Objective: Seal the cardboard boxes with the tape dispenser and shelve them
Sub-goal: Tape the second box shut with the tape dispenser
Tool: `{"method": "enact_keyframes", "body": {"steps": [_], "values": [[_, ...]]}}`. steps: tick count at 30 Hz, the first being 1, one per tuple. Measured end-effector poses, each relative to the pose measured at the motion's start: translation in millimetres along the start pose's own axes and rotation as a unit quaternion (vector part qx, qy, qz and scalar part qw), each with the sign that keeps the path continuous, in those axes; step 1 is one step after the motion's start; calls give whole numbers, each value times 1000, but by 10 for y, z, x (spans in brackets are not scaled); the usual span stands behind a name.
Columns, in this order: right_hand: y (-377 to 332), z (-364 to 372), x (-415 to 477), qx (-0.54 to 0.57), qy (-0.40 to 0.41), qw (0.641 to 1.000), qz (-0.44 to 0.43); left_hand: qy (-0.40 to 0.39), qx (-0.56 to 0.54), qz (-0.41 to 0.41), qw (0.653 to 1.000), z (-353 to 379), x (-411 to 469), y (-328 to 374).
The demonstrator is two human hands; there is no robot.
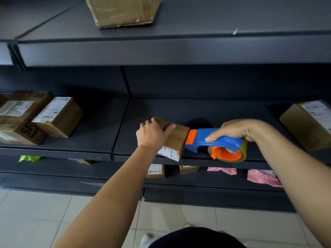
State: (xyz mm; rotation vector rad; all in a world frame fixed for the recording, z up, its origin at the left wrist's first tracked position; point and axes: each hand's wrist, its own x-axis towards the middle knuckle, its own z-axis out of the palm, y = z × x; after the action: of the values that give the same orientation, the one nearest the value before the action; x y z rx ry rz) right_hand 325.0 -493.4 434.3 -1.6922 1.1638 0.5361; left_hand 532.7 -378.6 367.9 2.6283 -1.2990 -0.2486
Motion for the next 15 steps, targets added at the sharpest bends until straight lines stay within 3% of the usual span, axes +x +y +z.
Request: {"method": "enact_keyframes", "body": {"steps": [3, 6, 11, 15], "values": [[-26, 7, -9, 17, 0, 1000, -7, -120, 62, -35, 990, -42, -75, 145], [-27, 8, -10, 16, 1, 1000, -2, -179, 72, -46, 980, -76, -47, 190], [-5, 30, -31, 13, -3, 1000, -1, -200, 70, -53, 976, -115, -38, 242], [24, 46, -38, 12, -5, 1000, 1, -169, 96, -45, 980, -47, -108, 305]]}}
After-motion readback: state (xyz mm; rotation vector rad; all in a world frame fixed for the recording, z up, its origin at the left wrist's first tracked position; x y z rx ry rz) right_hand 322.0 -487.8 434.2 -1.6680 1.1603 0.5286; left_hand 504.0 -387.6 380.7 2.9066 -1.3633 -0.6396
